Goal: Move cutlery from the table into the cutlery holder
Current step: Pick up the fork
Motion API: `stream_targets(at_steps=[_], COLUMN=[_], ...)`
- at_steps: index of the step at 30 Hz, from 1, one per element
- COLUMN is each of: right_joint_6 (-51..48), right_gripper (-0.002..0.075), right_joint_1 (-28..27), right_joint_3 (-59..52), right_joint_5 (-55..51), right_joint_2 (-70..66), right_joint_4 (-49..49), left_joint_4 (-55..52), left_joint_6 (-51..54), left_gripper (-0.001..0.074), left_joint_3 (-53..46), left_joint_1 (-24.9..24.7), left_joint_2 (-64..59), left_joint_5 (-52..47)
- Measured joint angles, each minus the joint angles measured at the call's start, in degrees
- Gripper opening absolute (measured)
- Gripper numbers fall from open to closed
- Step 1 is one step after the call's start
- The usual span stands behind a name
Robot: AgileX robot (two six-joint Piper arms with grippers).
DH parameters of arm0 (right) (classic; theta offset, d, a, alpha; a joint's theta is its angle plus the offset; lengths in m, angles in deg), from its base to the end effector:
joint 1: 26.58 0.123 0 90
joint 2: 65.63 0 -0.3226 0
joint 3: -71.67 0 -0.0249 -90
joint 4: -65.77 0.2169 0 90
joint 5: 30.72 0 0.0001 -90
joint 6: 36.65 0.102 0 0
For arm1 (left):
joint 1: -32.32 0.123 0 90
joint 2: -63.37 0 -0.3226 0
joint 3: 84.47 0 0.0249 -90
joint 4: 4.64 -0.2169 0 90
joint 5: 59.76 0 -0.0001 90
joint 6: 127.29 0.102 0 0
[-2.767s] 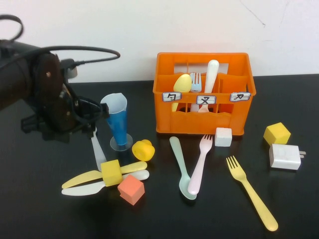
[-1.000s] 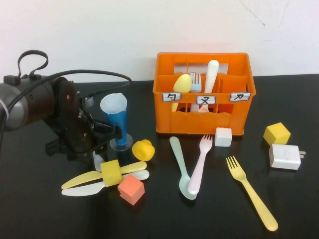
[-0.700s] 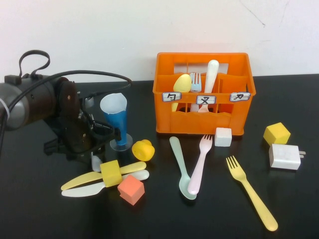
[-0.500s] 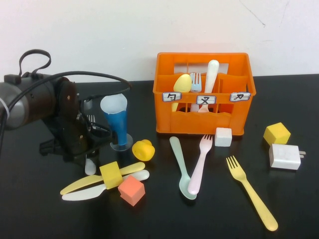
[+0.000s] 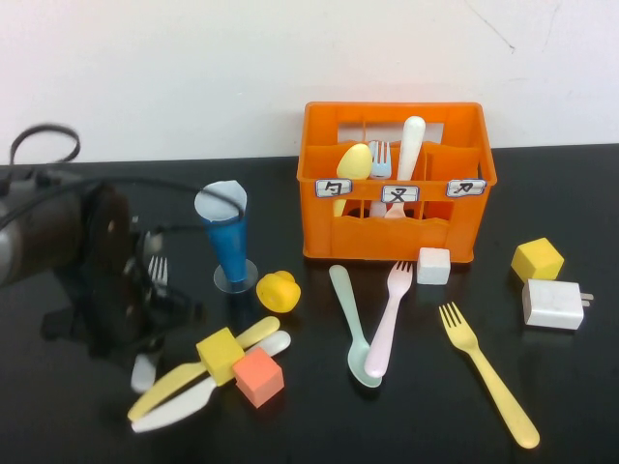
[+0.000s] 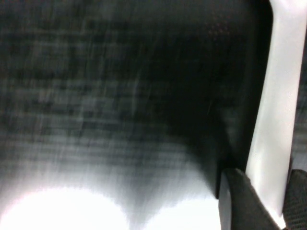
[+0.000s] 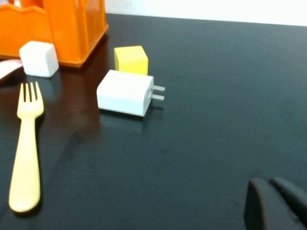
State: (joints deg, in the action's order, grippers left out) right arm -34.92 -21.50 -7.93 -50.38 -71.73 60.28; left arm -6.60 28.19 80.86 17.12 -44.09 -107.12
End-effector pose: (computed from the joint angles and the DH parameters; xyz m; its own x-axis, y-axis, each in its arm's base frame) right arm -0.0077 -0.0040 0.1714 -0.2585 -0.0832 -0.9624 -0.0732 0.9951 -0.0664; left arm 0.3020 -0.0794 0.2362 -0.9736 -0.1434 -0.1777 -0.1368 0.9894 -0.0492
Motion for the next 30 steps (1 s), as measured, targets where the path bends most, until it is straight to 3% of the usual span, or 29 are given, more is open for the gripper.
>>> stream_targets(at_steps=[8,15,18,23,26,30], right_joint_6=[0.0,0.0,0.0,0.0,0.0,0.0], right_gripper=[-0.0003,-0.0003,-0.0003,-0.0003,-0.0003,-0.0003], right_joint_1=[0.0,0.0,0.0,0.0,0.0,0.0], right_joint_3=[0.0,0.0,0.0,0.0,0.0,0.0], right_joint_5=[0.0,0.0,0.0,0.0,0.0,0.0], right_joint_2=[0.0,0.0,0.0,0.0,0.0,0.0], right_joint_4=[0.0,0.0,0.0,0.0,0.0,0.0], left_joint_4=[-0.46,-2.23,-3.43,-3.9,-3.9,-4.02], left_joint_6=[1.75,1.5,1.37,0.11,-0.1,1.44], left_gripper=[0.0128,0.0131,0.0196,0.0426,0.0456,0.0409], left_joint_3=[-12.45,-14.96,-14.96,-13.47,-9.65,-4.45], left_joint_1=[-5.33,-7.92,-8.03,-7.65,-6.3,-4.01], left_joint_2=[10.77,14.79,14.79,14.79,14.66,12.27], left_joint_5=[0.7,1.76,2.8,3.38,3.7,2.89])
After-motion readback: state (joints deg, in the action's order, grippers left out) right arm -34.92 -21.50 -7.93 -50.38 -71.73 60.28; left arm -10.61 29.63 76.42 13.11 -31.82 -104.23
